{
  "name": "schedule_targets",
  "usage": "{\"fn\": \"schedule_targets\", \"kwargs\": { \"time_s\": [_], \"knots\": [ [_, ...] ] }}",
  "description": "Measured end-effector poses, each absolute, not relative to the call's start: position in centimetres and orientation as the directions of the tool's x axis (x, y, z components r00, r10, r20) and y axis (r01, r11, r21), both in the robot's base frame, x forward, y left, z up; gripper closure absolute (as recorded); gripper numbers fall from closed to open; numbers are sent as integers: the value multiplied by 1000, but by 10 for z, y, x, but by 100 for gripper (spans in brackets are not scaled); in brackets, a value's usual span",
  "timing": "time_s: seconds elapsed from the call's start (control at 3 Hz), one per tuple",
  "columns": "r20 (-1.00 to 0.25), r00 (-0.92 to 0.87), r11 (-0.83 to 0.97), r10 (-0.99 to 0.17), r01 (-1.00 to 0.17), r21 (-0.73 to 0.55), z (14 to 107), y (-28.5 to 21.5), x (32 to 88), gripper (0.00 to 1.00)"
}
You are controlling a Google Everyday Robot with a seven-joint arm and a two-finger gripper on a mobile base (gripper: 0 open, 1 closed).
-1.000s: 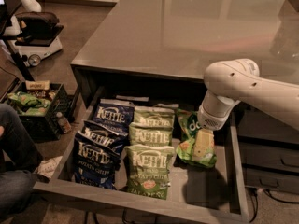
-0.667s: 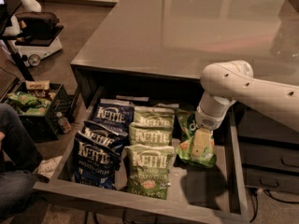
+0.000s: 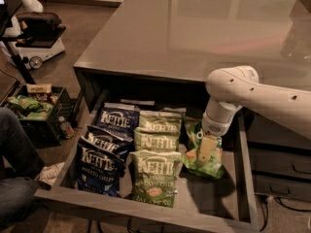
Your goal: Pick green rice chip bag from top drawer and place on counter
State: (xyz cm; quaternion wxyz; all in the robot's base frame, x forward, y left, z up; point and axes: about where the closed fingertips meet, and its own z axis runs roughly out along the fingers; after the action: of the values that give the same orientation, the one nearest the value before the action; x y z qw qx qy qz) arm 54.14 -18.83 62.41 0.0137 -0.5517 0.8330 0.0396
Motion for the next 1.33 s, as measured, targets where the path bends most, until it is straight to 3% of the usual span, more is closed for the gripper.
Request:
{"fn": "schedule_targets", "kwargs": {
  "time_s": [1.0, 1.33],
  "knots": [
    [-67, -391, 388, -918, -920, 51, 624, -188, 541, 87],
    [-67, -391, 388, -918, -920, 51, 630, -188, 541, 100]
  ]
}}
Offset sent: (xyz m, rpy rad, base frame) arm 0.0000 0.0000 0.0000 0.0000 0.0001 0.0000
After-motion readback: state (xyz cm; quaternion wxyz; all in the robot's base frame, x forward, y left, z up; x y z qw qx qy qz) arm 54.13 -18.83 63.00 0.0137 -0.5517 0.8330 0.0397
